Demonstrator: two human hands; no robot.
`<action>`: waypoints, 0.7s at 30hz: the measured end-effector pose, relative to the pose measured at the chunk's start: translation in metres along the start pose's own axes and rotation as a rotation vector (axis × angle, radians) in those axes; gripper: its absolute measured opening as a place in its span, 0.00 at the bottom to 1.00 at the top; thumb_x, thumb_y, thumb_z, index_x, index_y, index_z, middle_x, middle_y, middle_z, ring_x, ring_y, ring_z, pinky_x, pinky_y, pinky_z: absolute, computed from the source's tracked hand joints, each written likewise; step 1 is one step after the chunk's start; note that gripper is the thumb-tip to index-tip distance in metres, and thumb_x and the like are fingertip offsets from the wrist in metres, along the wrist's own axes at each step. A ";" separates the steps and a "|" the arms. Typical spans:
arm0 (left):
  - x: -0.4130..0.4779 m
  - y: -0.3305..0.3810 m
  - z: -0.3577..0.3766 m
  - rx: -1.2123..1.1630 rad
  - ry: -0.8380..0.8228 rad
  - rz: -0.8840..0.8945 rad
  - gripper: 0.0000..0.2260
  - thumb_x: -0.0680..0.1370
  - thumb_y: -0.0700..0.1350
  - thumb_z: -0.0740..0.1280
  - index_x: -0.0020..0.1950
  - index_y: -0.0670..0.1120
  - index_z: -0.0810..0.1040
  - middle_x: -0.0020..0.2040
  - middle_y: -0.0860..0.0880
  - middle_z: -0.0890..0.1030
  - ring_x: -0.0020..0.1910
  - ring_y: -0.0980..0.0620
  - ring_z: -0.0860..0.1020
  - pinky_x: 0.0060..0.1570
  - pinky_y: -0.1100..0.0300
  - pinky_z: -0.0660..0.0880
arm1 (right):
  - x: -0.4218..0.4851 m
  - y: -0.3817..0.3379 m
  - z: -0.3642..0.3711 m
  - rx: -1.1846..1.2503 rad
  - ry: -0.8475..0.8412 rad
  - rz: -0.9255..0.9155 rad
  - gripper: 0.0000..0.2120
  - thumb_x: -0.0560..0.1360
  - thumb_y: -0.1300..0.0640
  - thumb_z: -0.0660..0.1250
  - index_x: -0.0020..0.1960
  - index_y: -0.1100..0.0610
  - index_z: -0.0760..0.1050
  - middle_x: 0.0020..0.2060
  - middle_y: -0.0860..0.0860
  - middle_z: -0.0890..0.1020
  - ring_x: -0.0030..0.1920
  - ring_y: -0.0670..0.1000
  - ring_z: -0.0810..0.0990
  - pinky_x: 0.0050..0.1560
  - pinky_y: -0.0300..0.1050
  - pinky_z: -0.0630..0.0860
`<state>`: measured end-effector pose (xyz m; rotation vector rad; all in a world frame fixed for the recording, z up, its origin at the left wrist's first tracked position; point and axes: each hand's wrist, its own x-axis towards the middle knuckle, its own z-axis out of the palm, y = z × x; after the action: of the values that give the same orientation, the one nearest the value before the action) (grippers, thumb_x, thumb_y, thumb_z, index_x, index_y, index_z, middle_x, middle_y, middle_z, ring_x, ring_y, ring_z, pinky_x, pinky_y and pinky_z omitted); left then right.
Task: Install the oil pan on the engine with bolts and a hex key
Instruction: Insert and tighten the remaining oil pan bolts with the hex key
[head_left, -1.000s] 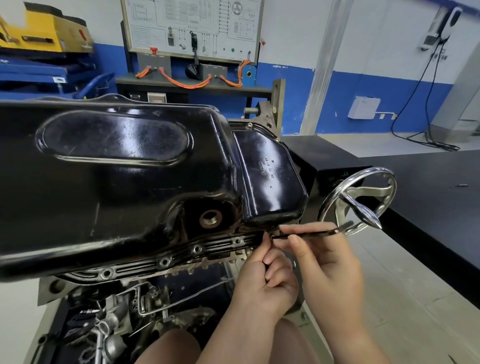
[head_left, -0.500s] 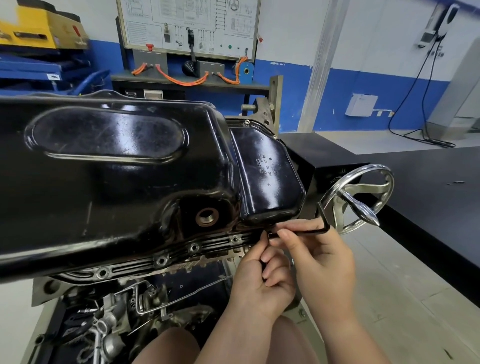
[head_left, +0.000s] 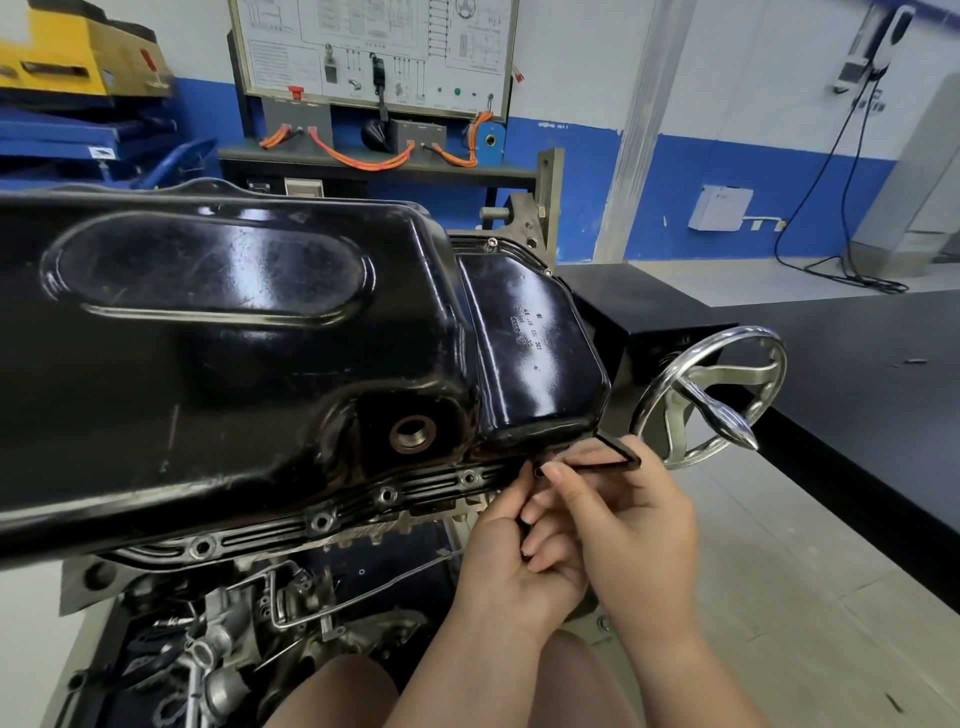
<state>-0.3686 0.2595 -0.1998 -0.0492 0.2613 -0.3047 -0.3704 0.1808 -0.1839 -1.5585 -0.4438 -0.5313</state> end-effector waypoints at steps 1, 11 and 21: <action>0.000 0.000 0.001 0.010 0.011 0.016 0.14 0.73 0.42 0.63 0.30 0.36 0.78 0.19 0.51 0.66 0.11 0.58 0.59 0.10 0.71 0.52 | 0.000 0.000 0.000 0.002 -0.009 -0.007 0.13 0.70 0.66 0.71 0.40 0.47 0.77 0.36 0.47 0.84 0.32 0.46 0.83 0.34 0.38 0.78; 0.000 -0.001 0.001 0.031 0.017 0.047 0.16 0.75 0.43 0.64 0.28 0.39 0.78 0.20 0.52 0.67 0.12 0.59 0.59 0.10 0.70 0.52 | -0.005 0.003 -0.002 0.004 -0.032 -0.034 0.13 0.74 0.64 0.64 0.46 0.46 0.80 0.40 0.47 0.84 0.39 0.48 0.84 0.42 0.38 0.79; -0.002 -0.003 0.004 0.109 0.045 0.075 0.19 0.75 0.44 0.62 0.25 0.40 0.75 0.19 0.52 0.65 0.11 0.58 0.58 0.11 0.70 0.51 | -0.003 0.001 -0.003 0.095 -0.052 0.041 0.11 0.72 0.63 0.68 0.44 0.46 0.76 0.41 0.53 0.83 0.33 0.56 0.82 0.35 0.51 0.80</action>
<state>-0.3701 0.2573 -0.1950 0.0748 0.2901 -0.2448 -0.3727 0.1777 -0.1865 -1.4900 -0.4690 -0.4335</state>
